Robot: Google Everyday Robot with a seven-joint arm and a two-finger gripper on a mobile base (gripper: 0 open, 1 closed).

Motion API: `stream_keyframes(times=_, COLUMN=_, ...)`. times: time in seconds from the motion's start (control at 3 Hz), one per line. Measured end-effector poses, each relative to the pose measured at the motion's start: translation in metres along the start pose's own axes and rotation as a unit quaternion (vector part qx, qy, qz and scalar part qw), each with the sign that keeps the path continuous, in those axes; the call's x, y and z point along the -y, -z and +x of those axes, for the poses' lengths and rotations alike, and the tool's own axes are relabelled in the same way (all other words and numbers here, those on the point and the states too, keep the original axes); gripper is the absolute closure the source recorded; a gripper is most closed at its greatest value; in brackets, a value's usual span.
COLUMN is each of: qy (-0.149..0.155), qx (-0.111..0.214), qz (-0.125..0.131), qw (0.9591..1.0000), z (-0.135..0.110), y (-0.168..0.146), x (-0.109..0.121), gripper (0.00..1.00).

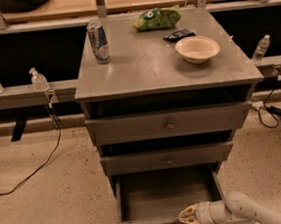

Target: Close bottom drawer

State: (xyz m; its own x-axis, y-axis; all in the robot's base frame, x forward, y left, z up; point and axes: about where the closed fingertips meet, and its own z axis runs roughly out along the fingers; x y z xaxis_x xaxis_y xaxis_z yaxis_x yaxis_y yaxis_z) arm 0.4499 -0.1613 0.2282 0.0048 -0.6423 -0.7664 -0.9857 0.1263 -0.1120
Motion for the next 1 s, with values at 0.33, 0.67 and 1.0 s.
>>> stream_keyframes(times=0.33, qy=-0.008, qx=0.012, qz=-0.022, qw=0.9996, z=0.013, y=0.001, x=-0.011, gripper=1.0)
stream_keyframes(times=0.67, qy=-0.024, qx=0.028, qz=-0.041, qw=0.9985, z=0.039, y=-0.001, x=-0.026, gripper=1.0)
stream_keyframes(times=1.0, qy=-0.038, qx=0.035, qz=-0.049, qw=0.9975, z=0.065, y=-0.008, x=-0.034, gripper=1.0)
